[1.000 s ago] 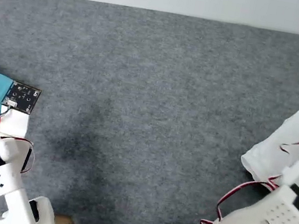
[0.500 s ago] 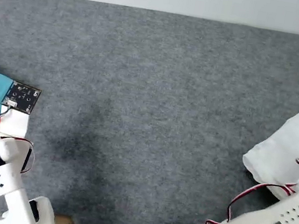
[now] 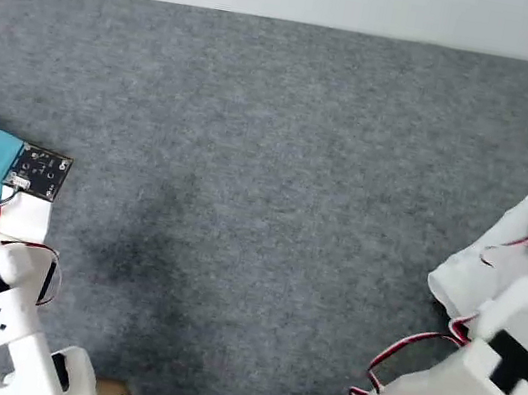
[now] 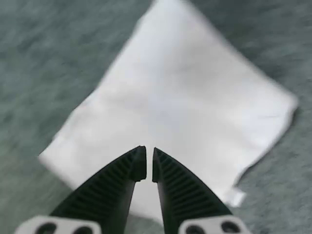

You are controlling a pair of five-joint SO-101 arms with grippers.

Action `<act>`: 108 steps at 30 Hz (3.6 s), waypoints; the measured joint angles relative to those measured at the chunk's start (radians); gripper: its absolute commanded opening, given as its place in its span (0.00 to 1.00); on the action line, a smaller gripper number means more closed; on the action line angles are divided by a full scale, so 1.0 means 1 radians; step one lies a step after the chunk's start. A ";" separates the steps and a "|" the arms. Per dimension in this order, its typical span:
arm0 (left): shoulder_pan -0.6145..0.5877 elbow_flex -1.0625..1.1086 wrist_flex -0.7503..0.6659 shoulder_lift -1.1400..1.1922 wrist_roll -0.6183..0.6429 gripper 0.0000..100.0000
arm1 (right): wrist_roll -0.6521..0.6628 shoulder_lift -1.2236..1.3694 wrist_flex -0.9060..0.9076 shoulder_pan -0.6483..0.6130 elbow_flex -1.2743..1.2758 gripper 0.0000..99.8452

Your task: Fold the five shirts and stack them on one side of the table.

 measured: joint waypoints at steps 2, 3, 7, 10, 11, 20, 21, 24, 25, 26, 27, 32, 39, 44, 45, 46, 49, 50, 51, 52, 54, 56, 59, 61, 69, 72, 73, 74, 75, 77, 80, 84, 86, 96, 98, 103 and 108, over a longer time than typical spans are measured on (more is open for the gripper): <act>0.000 0.000 0.000 0.000 0.000 0.01 | 0.000 0.000 0.055 -0.023 0.000 0.04; 0.000 0.000 0.000 0.000 0.000 0.01 | -0.003 0.000 0.086 -0.034 0.000 0.04; 0.000 0.000 0.000 0.000 0.000 0.01 | -0.058 0.029 0.123 -0.115 0.032 0.03; 0.000 0.002 0.000 0.000 0.000 0.01 | -0.106 0.095 0.107 -0.175 0.092 0.03; 0.000 0.003 0.000 0.000 0.000 0.01 | -0.120 0.120 0.101 -0.196 0.107 0.03; 0.000 0.003 0.000 0.000 0.000 0.01 | -0.169 0.155 0.124 -0.315 0.031 0.02; 0.000 0.003 0.000 0.000 0.000 0.01 | -0.169 0.123 0.124 -0.311 0.014 0.02; 0.000 0.003 -0.005 0.000 0.000 0.01 | -0.170 0.006 0.123 -0.281 -0.025 0.03; 0.000 0.003 -0.006 0.000 0.000 0.01 | -0.170 -0.025 0.117 -0.259 -0.032 0.03; 0.000 0.003 -0.006 0.000 0.002 0.01 | -0.170 -0.044 0.114 -0.235 -0.037 0.03; 0.000 0.003 -0.006 0.000 0.002 0.01 | -0.170 -0.055 0.112 -0.209 -0.037 0.03; 0.000 0.003 -0.006 0.000 0.002 0.01 | -0.172 -0.009 0.063 -0.115 -0.037 0.03; 0.000 0.003 -0.006 0.000 0.002 0.01 | -0.172 0.290 0.123 -0.190 -0.037 0.02; 0.000 0.003 -0.006 0.000 0.002 0.01 | -0.172 0.388 0.123 -0.261 -0.035 0.01; 0.000 0.003 -0.006 0.000 0.002 0.01 | -0.173 0.387 0.123 -0.264 -0.035 0.01; 0.000 0.003 -0.006 0.000 0.002 0.01 | -0.173 0.382 0.123 -0.269 -0.035 0.01; 0.000 0.003 -0.006 0.000 0.002 0.01 | -0.173 0.318 0.123 -0.267 -0.035 0.01; 0.000 0.003 -0.006 0.000 0.002 0.01 | -0.173 0.279 0.123 -0.265 -0.035 0.01; 0.000 0.003 -0.006 0.000 0.002 0.01 | -0.173 0.238 0.123 -0.265 -0.035 0.01; 0.000 0.003 -0.006 0.000 0.002 0.01 | -0.173 0.193 0.123 -0.265 -0.035 0.01; 0.000 0.003 -0.006 0.000 0.002 0.01 | -0.173 0.095 0.123 -0.265 -0.035 0.01; 0.000 0.003 -0.006 0.000 0.002 0.01 | -0.173 -0.012 0.123 -0.265 -0.035 0.01; 0.000 0.003 -0.006 0.000 0.002 0.01 | -0.173 -0.155 0.123 -0.265 -0.035 0.01; 0.000 0.003 -0.006 0.000 0.002 0.01 | -0.173 -0.239 0.124 -0.265 -0.014 0.01; 0.000 0.003 -0.006 0.000 0.002 0.01 | -0.173 -0.496 0.124 -0.265 0.333 0.01; 0.000 0.003 -0.006 0.000 0.002 0.01 | -0.173 -0.612 0.124 -0.265 0.466 0.01; 0.000 0.003 -0.006 0.000 0.002 0.01 | -0.173 -0.649 0.124 -0.265 0.503 0.01; 0.000 0.003 -0.006 0.000 0.002 0.01 | -0.173 -0.681 0.124 -0.265 0.537 0.01; 0.000 0.003 -0.006 0.000 0.002 0.01 | -0.173 -0.710 0.124 -0.265 0.571 0.01; 0.000 0.003 -0.006 0.000 0.002 0.03 | -0.173 -0.756 0.124 -0.265 0.624 0.01; 0.000 -0.049 0.035 0.000 -0.023 0.10 | -0.173 -0.806 0.124 -0.265 0.683 0.01; 0.000 -0.166 0.061 0.003 -0.032 0.13 | -0.173 -0.827 0.124 -0.265 0.740 0.01; 0.000 -0.233 0.061 0.038 -0.034 0.13 | -0.173 -0.827 0.124 -0.265 0.761 0.01; -0.133 -0.717 0.063 0.664 -0.040 0.24 | -0.173 -0.835 0.124 -0.265 0.792 0.01; -0.144 -0.829 0.064 0.807 -0.040 0.25 | -0.173 -0.838 0.124 -0.265 0.792 0.01; -0.135 -1.074 0.064 1.135 -0.038 0.24 | -0.173 -0.839 0.124 -0.265 0.792 0.01; -0.110 -1.255 0.068 1.390 -0.043 0.24 | -0.173 -0.839 0.124 -0.265 0.792 0.01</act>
